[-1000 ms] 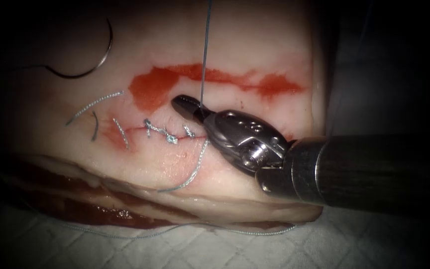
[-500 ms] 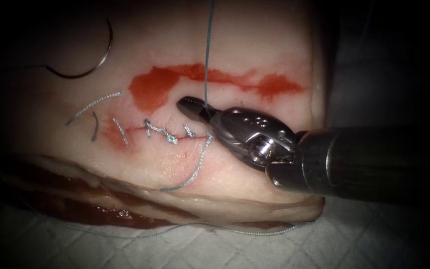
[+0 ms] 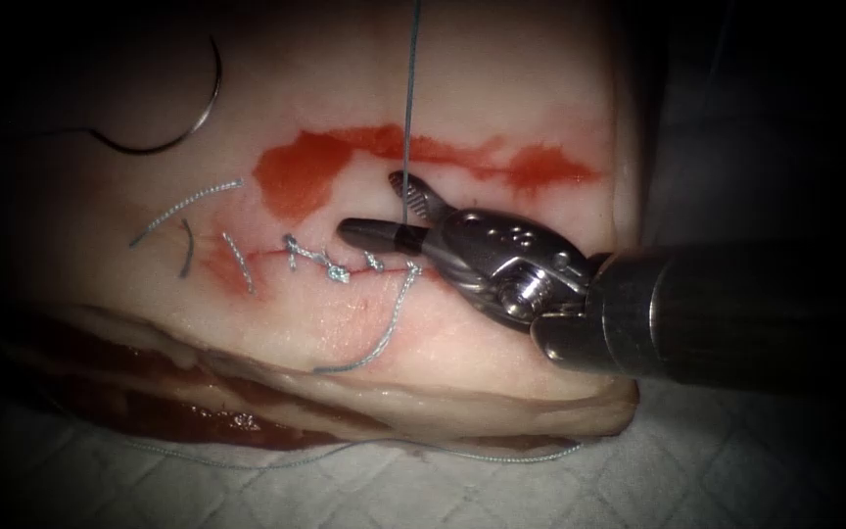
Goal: Wound Closure
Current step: Cut the thread using the inner corner of the right tool
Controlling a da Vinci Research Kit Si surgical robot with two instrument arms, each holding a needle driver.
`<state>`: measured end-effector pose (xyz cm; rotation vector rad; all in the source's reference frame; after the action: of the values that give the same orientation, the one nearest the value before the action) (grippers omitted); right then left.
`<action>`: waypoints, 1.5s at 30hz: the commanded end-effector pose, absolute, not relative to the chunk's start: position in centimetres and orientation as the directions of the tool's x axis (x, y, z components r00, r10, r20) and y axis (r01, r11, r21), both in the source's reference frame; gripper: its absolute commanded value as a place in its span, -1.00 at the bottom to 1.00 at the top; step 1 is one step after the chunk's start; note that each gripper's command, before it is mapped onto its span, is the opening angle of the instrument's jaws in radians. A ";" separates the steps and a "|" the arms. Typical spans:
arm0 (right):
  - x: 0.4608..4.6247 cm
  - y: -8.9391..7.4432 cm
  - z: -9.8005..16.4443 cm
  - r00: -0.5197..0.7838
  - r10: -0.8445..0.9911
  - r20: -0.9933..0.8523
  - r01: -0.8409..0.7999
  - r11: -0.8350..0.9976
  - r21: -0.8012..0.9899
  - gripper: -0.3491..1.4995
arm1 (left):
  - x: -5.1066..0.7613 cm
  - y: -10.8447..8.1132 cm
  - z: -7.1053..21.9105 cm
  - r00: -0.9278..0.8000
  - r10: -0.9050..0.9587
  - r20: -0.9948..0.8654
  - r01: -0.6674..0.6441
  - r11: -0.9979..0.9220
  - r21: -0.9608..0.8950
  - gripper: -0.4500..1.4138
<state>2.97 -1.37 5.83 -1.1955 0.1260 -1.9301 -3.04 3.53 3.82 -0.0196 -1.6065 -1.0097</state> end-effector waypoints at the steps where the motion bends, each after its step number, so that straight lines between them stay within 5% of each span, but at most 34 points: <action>1: 3.08 -1.4 5.9 -0.189 -0.693 0.696 0.599 -0.643 -0.477 0.89 | -3.11 3.6 3.9 -0.322 -0.489 0.811 0.516 0.627 0.583 -1.00; 22: 3.22 -1.4 6.0 -0.178 -0.679 0.713 0.614 -0.642 -0.458 0.60 | -3.17 3.5 3.9 -0.319 -0.483 0.815 0.522 0.629 0.577 -1.00; 27: 3.22 -1.4 6.0 -0.155 -0.664 0.731 0.612 -0.645 -0.456 0.05 | -3.17 3.5 3.9 -0.319 -0.483 0.815 0.522 0.629 0.577 -1.00; 28: 3.22 -1.4 6.0 -0.155 -0.664 0.731 0.612 -0.646 -0.457 -1.00 | -3.17 3.5 3.9 -0.319 -0.482 0.816 0.522 0.629 0.576 -1.00; 44: 3.18 -1.4 5.9 -0.216 -0.646 0.732 0.581 -0.688 -0.435 -1.00 | -3.19 3.5 3.9 -0.317 -0.484 0.816 0.522 0.629 0.576 -1.00; 45: 3.18 -1.4 5.9 -0.216 -0.646 0.732 0.582 -0.687 -0.435 -0.82 | -3.19 3.5 3.9 -0.317 -0.484 0.816 0.522 0.629 0.576 -1.00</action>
<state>3.09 -1.41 5.90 -1.2271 0.0810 -1.9782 -3.14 3.47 3.83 -0.0296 -1.6038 -1.0044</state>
